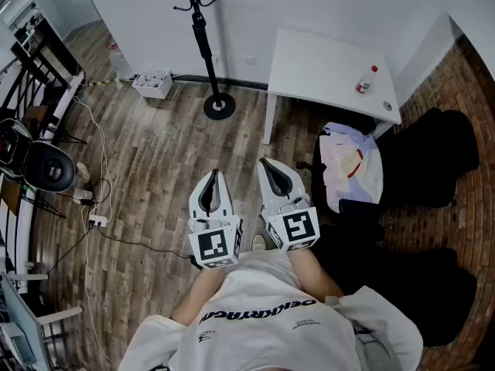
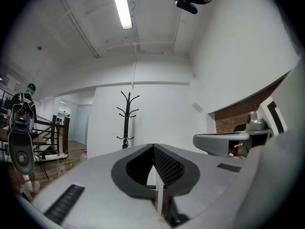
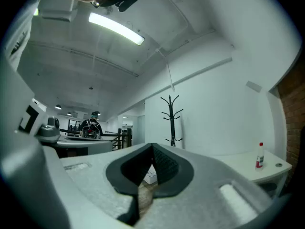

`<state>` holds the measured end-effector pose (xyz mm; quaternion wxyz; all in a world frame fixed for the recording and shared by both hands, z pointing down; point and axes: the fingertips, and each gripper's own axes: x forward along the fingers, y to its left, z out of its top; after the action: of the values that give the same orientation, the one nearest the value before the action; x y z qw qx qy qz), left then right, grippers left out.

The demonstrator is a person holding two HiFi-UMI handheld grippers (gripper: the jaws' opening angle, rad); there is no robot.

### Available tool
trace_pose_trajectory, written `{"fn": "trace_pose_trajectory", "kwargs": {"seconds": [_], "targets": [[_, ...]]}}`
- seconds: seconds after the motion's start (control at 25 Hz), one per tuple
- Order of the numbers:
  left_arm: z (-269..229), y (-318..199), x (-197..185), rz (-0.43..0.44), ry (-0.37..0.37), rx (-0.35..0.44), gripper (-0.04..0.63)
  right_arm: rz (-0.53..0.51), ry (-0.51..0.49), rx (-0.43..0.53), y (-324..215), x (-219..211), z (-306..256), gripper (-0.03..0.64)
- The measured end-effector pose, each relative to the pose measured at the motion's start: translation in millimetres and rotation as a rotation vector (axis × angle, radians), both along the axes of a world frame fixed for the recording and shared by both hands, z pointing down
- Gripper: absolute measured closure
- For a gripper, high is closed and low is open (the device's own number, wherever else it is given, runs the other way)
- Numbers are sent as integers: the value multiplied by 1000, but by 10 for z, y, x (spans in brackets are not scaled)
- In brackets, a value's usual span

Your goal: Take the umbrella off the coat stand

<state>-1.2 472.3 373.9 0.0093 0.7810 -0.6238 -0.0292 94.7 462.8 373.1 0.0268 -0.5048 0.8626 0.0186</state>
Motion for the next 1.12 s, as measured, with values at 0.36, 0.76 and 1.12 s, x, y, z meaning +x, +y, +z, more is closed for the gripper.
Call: {"fn": "trace_pose_trajectory", "kwargs": {"seconds": [0.36,0.76,1.12], "targets": [[83,-90,380,-26,-9,19,598,-54,-22,3,-191,360,104,614],[441,-502,482,-23,15,-17,598,-107,4,-22,-548,324,297,614],[557,-1533,338,-4,84,-17,598,-126,19,-35,-1597,173,374,614]]}}
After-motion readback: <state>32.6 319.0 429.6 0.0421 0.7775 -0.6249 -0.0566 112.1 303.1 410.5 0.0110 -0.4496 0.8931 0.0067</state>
